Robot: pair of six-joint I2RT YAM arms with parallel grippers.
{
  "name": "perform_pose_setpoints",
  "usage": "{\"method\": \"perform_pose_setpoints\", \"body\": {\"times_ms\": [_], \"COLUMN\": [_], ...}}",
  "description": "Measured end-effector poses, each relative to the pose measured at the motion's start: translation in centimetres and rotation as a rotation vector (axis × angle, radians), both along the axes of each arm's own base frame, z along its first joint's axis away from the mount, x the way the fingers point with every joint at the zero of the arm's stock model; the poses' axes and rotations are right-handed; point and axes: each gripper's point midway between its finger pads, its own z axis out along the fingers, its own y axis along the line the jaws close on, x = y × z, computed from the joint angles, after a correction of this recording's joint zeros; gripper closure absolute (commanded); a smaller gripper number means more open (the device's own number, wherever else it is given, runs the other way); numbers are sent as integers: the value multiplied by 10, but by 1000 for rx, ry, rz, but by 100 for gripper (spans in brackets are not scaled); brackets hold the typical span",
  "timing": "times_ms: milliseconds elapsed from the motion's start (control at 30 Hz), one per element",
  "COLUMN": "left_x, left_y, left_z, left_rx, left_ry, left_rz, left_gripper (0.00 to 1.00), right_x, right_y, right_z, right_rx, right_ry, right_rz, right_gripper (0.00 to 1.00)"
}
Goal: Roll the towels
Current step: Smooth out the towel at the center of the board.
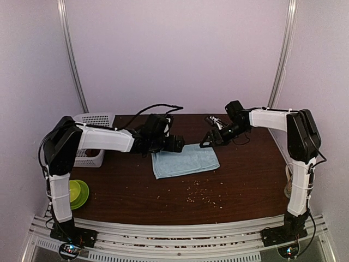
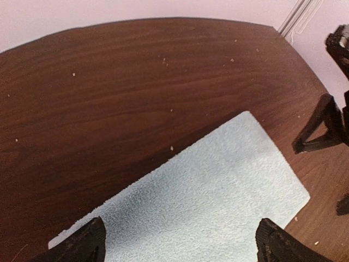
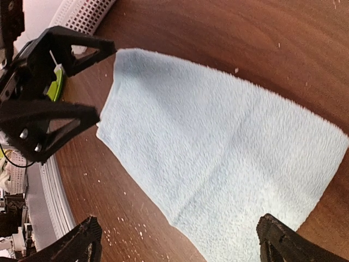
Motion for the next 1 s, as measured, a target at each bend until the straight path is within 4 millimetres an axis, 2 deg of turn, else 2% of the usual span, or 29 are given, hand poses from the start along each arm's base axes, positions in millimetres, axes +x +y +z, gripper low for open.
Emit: {"method": "perform_pose_setpoints", "body": {"times_ms": [100, 167, 400, 567, 800, 1000], "left_x": [6, 10, 20, 19, 18, 22], "left_y": [4, 10, 34, 45, 46, 48], "left_z": [-30, -42, -58, -71, -85, -84], "left_rx": [18, 31, 47, 64, 65, 72], "left_ry": [50, 66, 73, 85, 98, 80], "left_rz": [1, 13, 68, 86, 98, 113], "left_gripper": [2, 2, 2, 2, 2, 2], "right_x": [-12, -16, -26, -29, -29, -29], "right_y": [-10, -13, -24, -26, -26, -28], "right_z": [-20, -30, -59, -62, -63, -62], "right_rx": [-19, -27, -50, -49, -50, -64], "right_ry": [64, 93, 174, 182, 176, 158], "right_rz": [-1, 0, 12, 15, 22, 28], "right_gripper": [0, 0, 0, 0, 0, 0]}}
